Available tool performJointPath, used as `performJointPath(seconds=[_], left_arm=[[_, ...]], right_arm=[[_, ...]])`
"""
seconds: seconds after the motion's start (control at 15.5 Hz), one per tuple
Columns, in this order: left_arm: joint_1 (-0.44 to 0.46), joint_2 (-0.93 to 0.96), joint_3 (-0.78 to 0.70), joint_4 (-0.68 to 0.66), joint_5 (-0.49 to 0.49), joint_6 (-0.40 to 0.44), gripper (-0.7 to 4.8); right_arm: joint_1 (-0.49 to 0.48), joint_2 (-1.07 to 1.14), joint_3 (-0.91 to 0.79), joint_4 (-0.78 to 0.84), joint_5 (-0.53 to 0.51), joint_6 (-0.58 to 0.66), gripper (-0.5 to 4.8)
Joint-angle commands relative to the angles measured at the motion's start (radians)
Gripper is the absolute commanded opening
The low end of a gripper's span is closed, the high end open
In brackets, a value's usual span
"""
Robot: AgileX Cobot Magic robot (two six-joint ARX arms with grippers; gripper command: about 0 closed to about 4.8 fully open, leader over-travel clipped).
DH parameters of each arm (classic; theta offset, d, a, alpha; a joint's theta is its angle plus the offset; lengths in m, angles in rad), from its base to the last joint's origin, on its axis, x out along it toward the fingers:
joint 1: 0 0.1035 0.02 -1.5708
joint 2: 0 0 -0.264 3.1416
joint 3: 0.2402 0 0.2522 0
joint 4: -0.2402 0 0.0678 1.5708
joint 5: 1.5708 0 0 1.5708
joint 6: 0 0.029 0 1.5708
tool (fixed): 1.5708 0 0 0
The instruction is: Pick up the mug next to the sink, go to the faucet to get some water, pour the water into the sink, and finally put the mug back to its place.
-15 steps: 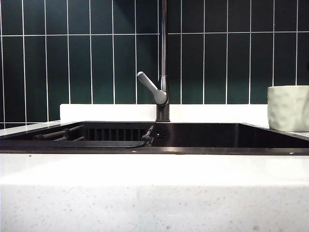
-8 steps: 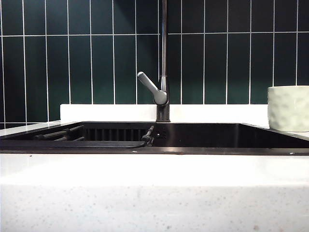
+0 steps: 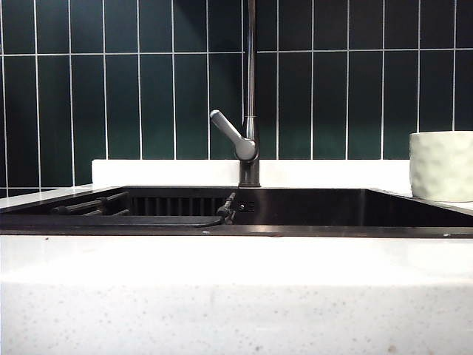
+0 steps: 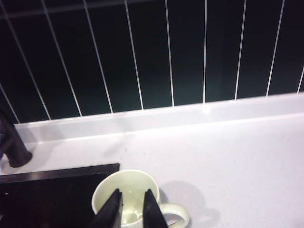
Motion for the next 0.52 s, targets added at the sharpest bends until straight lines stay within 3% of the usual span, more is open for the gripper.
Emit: performJointPath(seconds=[0.06,0.32,0.52], left_arm=[[0.0,0.002,-0.119,0.164,-0.06,-0.002,-0.04],[0.0,0.002,-0.298,0.321,-0.063,-0.084,-0.04],[0.0,0.001,-0.393,0.402,-0.125,-0.138,-0.04]], right_arm=[[0.039,-0.121,-0.059,-0.002,-0.024,-0.088,0.75],[0.077,-0.313,-0.189,-0.005,-0.043,-0.097,0.75],[0.111,-0.391,-0.325,-0.043,-0.1,-0.096,0.74]])
